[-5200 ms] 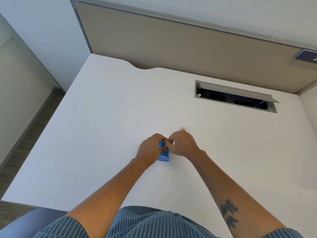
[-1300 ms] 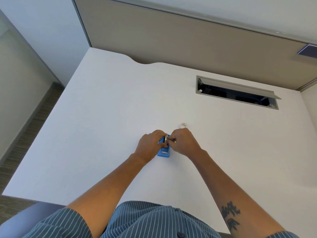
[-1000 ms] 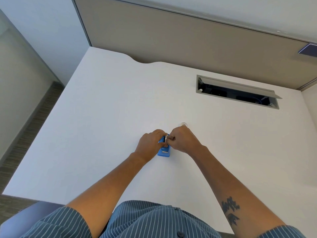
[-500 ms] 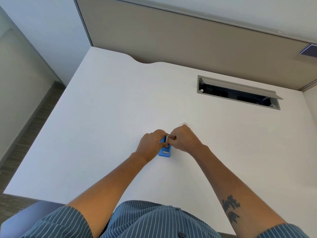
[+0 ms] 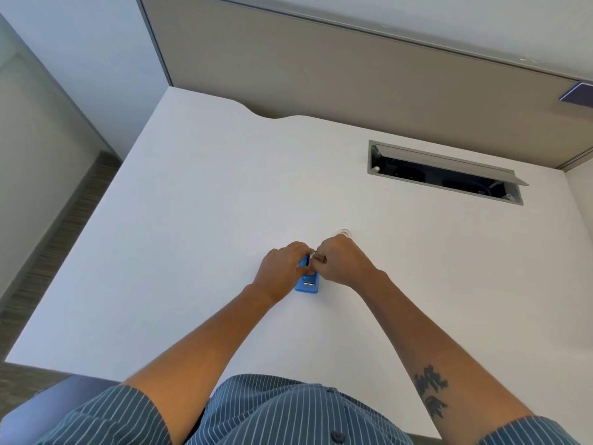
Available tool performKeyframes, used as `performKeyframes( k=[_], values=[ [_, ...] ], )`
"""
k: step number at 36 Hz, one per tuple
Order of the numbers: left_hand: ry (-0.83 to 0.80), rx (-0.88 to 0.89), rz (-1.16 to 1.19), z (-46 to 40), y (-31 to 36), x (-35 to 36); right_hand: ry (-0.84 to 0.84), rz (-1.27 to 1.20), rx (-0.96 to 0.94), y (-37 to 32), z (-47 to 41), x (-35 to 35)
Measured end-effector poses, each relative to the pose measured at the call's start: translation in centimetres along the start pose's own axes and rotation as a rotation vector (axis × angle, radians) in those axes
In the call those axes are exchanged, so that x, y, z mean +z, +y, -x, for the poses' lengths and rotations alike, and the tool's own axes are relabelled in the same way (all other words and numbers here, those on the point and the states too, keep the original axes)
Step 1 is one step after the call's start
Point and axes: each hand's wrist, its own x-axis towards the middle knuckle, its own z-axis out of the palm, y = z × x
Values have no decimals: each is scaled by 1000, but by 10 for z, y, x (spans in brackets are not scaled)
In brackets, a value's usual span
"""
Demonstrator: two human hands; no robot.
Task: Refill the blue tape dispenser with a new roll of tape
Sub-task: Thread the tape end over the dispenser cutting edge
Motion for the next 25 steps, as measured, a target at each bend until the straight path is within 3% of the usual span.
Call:
performKeyframes(
  k=[25],
  values=[
    [-16, 3, 13, 0, -3, 1, 59, -102, -40, 6, 0, 6]
  ],
)
